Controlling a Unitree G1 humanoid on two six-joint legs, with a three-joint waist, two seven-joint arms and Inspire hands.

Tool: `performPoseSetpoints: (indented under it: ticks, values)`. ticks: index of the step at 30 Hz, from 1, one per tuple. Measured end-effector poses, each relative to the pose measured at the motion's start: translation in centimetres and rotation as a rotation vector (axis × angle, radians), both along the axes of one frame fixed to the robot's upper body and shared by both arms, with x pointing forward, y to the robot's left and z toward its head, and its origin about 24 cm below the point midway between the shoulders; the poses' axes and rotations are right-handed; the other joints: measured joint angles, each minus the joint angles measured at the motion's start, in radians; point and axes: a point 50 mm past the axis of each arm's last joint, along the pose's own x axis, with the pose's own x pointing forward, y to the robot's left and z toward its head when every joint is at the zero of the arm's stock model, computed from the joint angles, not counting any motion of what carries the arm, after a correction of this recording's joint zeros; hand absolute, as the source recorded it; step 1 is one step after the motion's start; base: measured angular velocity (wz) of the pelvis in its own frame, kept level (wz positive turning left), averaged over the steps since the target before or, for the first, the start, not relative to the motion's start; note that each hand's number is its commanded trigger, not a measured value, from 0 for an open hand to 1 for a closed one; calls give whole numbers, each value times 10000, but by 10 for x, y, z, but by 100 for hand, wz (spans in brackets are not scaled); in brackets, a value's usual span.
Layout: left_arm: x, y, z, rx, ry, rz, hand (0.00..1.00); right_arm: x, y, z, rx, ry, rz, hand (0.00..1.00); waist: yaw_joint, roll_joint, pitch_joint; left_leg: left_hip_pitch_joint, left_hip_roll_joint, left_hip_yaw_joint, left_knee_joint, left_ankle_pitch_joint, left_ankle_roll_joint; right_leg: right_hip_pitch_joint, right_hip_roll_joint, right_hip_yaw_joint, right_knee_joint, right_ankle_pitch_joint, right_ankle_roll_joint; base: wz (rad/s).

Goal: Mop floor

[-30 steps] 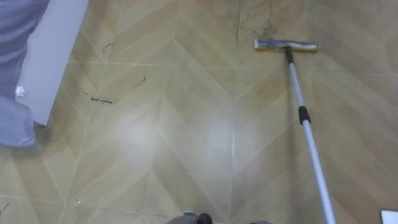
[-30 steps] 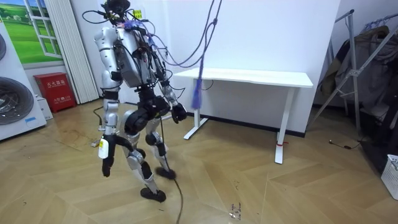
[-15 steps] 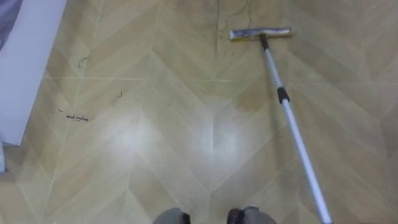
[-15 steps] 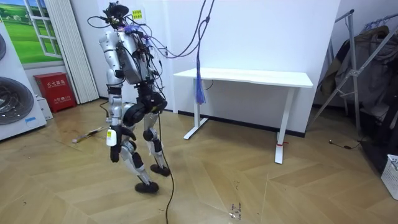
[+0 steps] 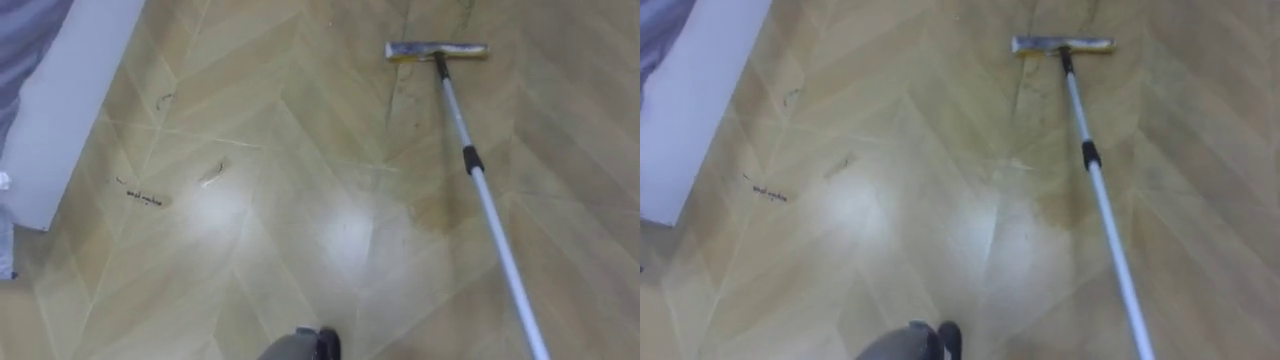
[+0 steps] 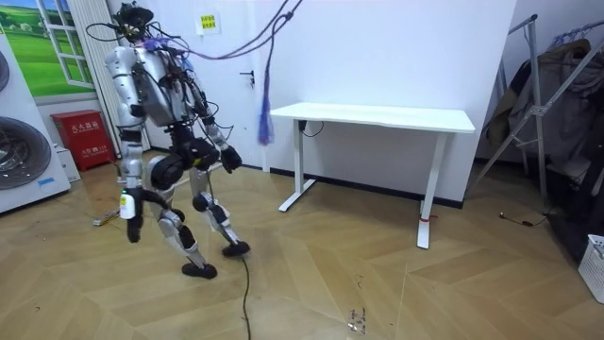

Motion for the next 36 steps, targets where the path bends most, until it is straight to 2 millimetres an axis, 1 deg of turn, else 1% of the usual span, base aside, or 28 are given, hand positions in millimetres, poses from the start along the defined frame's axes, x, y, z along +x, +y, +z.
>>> performPoseSetpoints:
  ticks: [2, 4, 5, 6, 7, 8, 9, 10, 12, 13, 14, 16, 18, 19, 20, 21, 23, 24, 25, 26, 27, 29, 30, 32, 33, 34, 35, 36]
  values:
    - [-1, 2, 0, 129, -15, 13, 0, -17, 10, -5, 218, 215, -280, 100, -175, 98, 1, 268, -2, -60, -351, -31, -46, -728, -69, 75, -1040, 24, -17, 4]
    - [-6, 2, 0, 259, 214, -71, 0, -31, 23, -10, 562, 459, -490, 100, -301, 68, 23, 743, 19, -58, -727, -117, -188, -1115, -199, 60, -2575, 359, -184, -2]
    - [-13, 2, -1, 278, 394, 12, 0, -36, 31, -13, 799, 599, -568, 100, -422, 52, 40, 1109, 62, -92, -845, -273, -319, -1155, -211, 116, -3576, 852, -264, 0]
    - [-17, 2, -2, 269, 553, 85, 0, -44, 35, -14, 950, 814, -698, 100, -446, 68, 39, 1434, 162, -174, -793, -550, -475, -929, -221, -15, -3892, 1517, -273, 0]
    - [-20, 0, -2, 237, 640, 110, 0, -47, 36, -14, 992, 925, -764, 100, -441, 65, 57, 1539, 270, -248, -692, -714, -600, -762, -151, -141, -3919, 1589, -316, 0]
    - [-24, -1, -3, 201, 750, 131, 0, -44, 36, -14, 985, 950, -795, 100, -411, 198, 44, 1699, 451, -346, -467, -982, -795, -507, -23, -399, -3829, 1612, -460, -12]
    - [-24, 0, -3, 217, 773, 151, 0, -36, 36, -14, 967, 848, -700, 100, -376, 186, 56, 1709, 564, -327, -102, -1094, -957, -464, 36, -552, -3524, 1355, -732, -9]
    - [-23, 1, -3, 231, 756, 155, 0, -27, 35, -14, 952, 703, -606, 100, -400, 147, 80, 1645, 587, -326, 236, -1083, -977, -464, 43, -554, -3338, 1223, -881, 0]
    - [-20, -1, -2, 175, 641, 268, 0, 11, 27, -9, 686, 114, -329, 100, -317, 26, 152, 1112, 817, -282, 1891, -773, -1333, -398, 183, -486, -2730, 615, -980, -3]
    - [-21, 0, -2, 180, 644, 272, 0, 23, 24, -7, 583, -91, -229, 100, -275, -28, 168, 962, 863, -283, 2293, -629, -1308, -372, 254, -424, -2632, 476, -1049, -16]
    - [-18, 0, -2, 221, 567, 255, 0, 50, 18, 0, 356, -598, -32, 100, -157, -135, 196, 597, 895, -294, 2779, -564, -1340, -356, 360, -271, -2493, 280, -1098, -9]
    - [-9, 3, 1, 350, 210, 200, 0, 102, 10, 17, -52, -1859, 295, 100, 75, -377, 327, -469, 856, -243, 2366, -564, -1320, -174, 394, -276, -2512, 149, -1151, -7]
    - [-11, 5, 1, 402, 261, 235, 0, 127, 11, 26, -86, -2467, 437, 100, 393, -572, 345, -1026, 746, -233, 1163, -444, -1399, 187, 463, -292, -2678, -4, -1206, -19]
    - [-13, 7, 1, 430, 323, 251, 0, 138, 13, 30, -19, -2821, 520, 100, 480, -604, 328, -1264, 701, -196, 253, 131, -1251, 556, 522, -293, -2787, -186, -1131, -9]
    - [-13, 7, 1, 439, 317, 245, 0, 141, 15, 30, 44, -2957, 523, 100, 508, -654, 316, -1325, 654, -137, 2, 506, -1165, 754, 520, -284, -2835, -312, -1085, 9]
    - [-18, 8, 1, 407, 450, 276, 0, 142, 17, 29, 231, -3092, 375, 100, 505, -691, 286, -1226, 489, -132, -478, 1172, -956, 1233, 458, -280, -2950, -570, -967, 12]
    - [-18, 7, 1, 218, 454, 225, 0, 130, 15, 25, 360, -2938, 77, 100, 470, -796, 202, -821, 385, 43, -553, 1520, -665, 1730, 315, -251, -2999, -902, -724, 17]
    - [-14, 6, 1, 85, 401, 175, 0, 117, 10, 22, 335, -2743, -162, 100, 423, -797, 197, -684, 384, 227, -309, 1377, -417, 1846, 215, -149, -2767, -994, -605, 15]
    - [-14, 6, 1, 52, 420, 160, 0, 110, 8, 20, 287, -2581, -239, 100, 426, -788, 197, -632, 356, 265, -158, 1186, -358, 1804, 176, -77, -2456, -958, -537, 12]
    - [-7, 6, 2, 46, 288, 115, 0, 90, 4, 15, 164, -2105, -367, 100, 415, -767, 193, -461, 273, 277, 78, 806, -273, 1606, 78, 13, -1668, -733, -243, 8]
    - [-1, 6, 2, 59, 130, 52, 0, 68, 2, 10, 48, -1568, -472, 100, 342, -689, 151, -248, 192, 236, 208, 468, -205, 1382, 30, 23, -794, -299, -93, 7]
    - [5, 3, 3, 68, -154, 9, 0, 35, 0, 4, -86, -829, -706, 100, 173, -427, 45, 66, 200, 126, 194, 103, -161, 879, 16, 145, -224, -148, -38, -5]
    - [6, 1, 3, 93, -249, 19, 0, 17, 1, 2, -138, -426, -818, 100, 32, -252, 35, 265, 193, 121, 70, 25, -140, 322, 22, 249, -282, -177, -46, -15]
    - [4, 2, 2, 143, -215, 40, 0, -9, 10, -4, -5, 132, -978, 100, -185, -91, 17, 667, 193, 124, -313, -24, -170, -478, 5, 320, -1345, -98, -107, -13]
    - [0, 3, 2, 213, -150, 77, 0, -29, 20, -9, 229, 521, -1162, 100, -250, -65, -2, 912, 200, 123, -424, -76, -262, -770, -1, 388, -2585, 325, -191, -13]
    - [-7, 3, 1, 236, -9, 152, 0, -46, 27, -11, 434, 874, -1381, 100, -354, -32, -24, 1104, 226, 128, -362, -349, -411, -972, -29, 390, -3571, 1151, -226, -8]
    - [-12, 3, 1, 223, 108, 206, 0, -55, 30, -11, 517, 1039, -1460, 100, -454, 13, -44, 1233, 262, 122, -320, -604, -490, -988, -28, 353, -3636, 1574, -222, 0]
    - [-21, -1, -1, 124, 388, 302, 0, -68, 34, -12, 609, 1298, -1600, 100, -526, 199, -148, 1347, 409, 71, -140, -910, -685, -889, 86, 192, -3500, 1726, -420, -7]
